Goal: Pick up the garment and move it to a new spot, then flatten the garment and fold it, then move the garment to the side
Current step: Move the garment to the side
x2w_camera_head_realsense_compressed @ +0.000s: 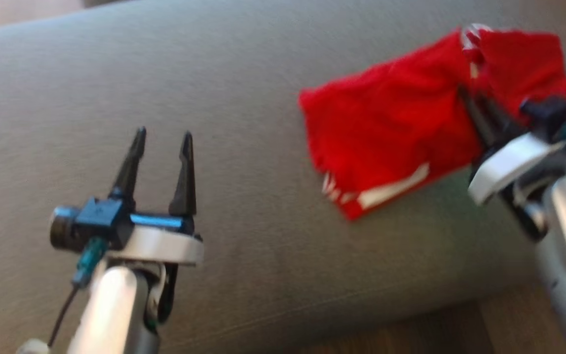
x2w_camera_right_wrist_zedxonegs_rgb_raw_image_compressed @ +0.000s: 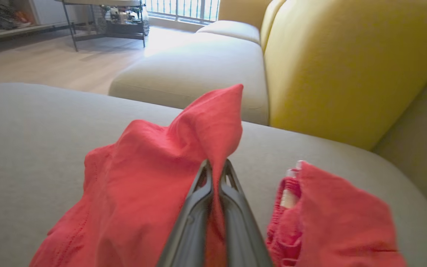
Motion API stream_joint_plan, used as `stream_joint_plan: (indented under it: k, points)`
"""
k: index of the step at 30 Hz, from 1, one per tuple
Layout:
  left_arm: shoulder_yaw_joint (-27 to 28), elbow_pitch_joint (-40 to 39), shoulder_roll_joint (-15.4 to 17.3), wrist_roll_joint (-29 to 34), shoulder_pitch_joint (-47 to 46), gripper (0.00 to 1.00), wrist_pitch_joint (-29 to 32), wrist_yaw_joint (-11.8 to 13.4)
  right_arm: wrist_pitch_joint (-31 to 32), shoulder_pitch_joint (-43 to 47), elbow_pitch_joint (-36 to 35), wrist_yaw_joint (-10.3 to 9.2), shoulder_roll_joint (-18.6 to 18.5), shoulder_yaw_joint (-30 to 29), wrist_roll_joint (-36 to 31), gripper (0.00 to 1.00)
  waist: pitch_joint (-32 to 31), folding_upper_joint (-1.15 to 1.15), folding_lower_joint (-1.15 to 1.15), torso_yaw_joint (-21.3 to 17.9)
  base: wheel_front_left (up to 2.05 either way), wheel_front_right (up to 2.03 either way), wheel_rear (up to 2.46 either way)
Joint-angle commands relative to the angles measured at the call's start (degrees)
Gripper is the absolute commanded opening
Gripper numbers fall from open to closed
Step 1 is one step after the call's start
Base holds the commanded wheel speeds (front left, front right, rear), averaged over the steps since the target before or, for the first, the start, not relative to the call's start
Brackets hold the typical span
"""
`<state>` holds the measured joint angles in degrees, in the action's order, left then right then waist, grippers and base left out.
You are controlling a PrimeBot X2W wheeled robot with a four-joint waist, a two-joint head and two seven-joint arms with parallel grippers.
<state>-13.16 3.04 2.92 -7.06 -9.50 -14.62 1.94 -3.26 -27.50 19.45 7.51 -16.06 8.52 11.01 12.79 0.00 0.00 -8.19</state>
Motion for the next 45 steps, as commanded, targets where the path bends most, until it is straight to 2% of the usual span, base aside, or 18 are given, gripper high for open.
stream_joint_plan:
  k: [1, 8, 12, 18, 27, 28, 29, 38, 45]
  points:
    - [1.96, -1.81, 0.69, 0.6, -3.02, 1.0, -0.38, -0.16, -0.36, -2.49, -1.96, -0.02, -0.77, 0.52, -0.09, 0.0, 5.24, 0.0, 0.0, -5.19, 0.0, 0.0, 0.0]
    - [2.49, -0.45, 3.88, 3.29, -8.82, 1.0, -0.38, -1.86, -3.93, -10.5, 4.24, -0.02, -2.76, -3.16, 0.69, 0.0, 12.01, 0.0, 0.0, -11.6, 0.0, 0.0, 0.0]
    - [3.71, -0.37, 4.66, 2.75, -10.65, 1.0, -0.36, -1.66, -6.67, -14.01, 9.68, -0.02, -2.96, -5.44, 0.27, 0.0, 14.35, 0.0, 0.0, -14.13, 0.0, 0.0, 0.0]
    - [3.54, -1.98, 5.82, 3.24, -11.28, 1.0, 0.86, -1.56, -10.02, -18.01, 15.63, -0.02, -1.95, -8.77, -1.2, 0.0, 16.14, 0.0, 0.0, -15.86, 0.0, 0.0, 0.0]
    - [3.71, -4.13, 6.81, 3.18, -10.31, 1.0, 1.9, -0.86, -11.61, -21.14, 19.51, -0.02, 0.06, -14.33, -6.16, 0.0, 17.43, 0.0, 0.0, -15.95, 0.0, 0.0, 0.0]
    - [3.54, -4.17, 6.76, 3.04, -10.19, 1.0, 1.98, -0.8, -11.67, -21.22, 20.14, -0.02, 0.43, -14.99, -7.12, 0.89, 17.27, 0.0, 0.0, -15.64, 0.0, 0.0, 0.0]
    - [3.48, -4.07, 6.68, 2.93, -10.12, 1.0, 1.95, -0.76, -11.69, -21.28, 20.45, -0.02, 0.77, -15.43, -7.36, 1.0, 17.09, 0.0, 0.0, -15.45, 0.0, 0.0, 0.0]
    - [2.64, -1.16, 4.27, 0.82, -8.95, 1.0, 0.3, -0.4, -11.73, -20.51, 19.67, -0.02, 1.4, -15.08, -10.13, 1.0, 11.89, 0.0, 0.0, -11.97, 0.0, 0.0, 0.0]
    - [2.8, 0.28, 2.46, -1.12, -7.01, 1.0, -0.32, 0.06, -11.47, -18.51, 15.93, -0.02, 2.57, -10.73, -10.04, 1.0, 5.86, 0.0, 0.0, -7.67, 0.0, 0.0, 0.0]
